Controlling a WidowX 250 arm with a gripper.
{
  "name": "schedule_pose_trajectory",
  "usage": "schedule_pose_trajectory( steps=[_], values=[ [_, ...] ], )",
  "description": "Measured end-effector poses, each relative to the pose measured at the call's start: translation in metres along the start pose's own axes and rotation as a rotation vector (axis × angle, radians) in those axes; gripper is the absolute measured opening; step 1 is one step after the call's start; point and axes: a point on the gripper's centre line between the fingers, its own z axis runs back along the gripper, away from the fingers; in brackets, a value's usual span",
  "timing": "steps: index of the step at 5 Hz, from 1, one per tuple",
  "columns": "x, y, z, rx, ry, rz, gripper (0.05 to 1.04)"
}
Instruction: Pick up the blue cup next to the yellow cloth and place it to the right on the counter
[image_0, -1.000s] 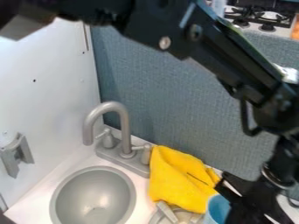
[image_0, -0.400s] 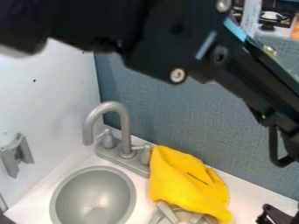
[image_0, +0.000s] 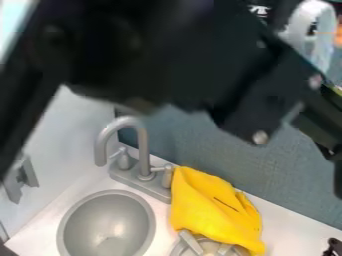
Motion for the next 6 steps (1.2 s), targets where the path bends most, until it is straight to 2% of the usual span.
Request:
schedule_pose_trajectory(
  steps=[1, 3, 4, 5, 6],
  values=[
    [0.010, -0.008, -0.004, 0.018, 0.017, -0.026, 0.091],
    [0.008, -0.009, -0.018, 0.024, 0.075, -0.025, 0.090],
    [0.009, -0.009, -0.022, 0.025, 0.082, -0.024, 0.090],
    [0.012, -0.011, -0.022, 0.000, 0.062, -0.021, 0.114],
    [0.012, -0.013, -0.024, -0.012, 0.055, -0.017, 0.302]
  ],
)
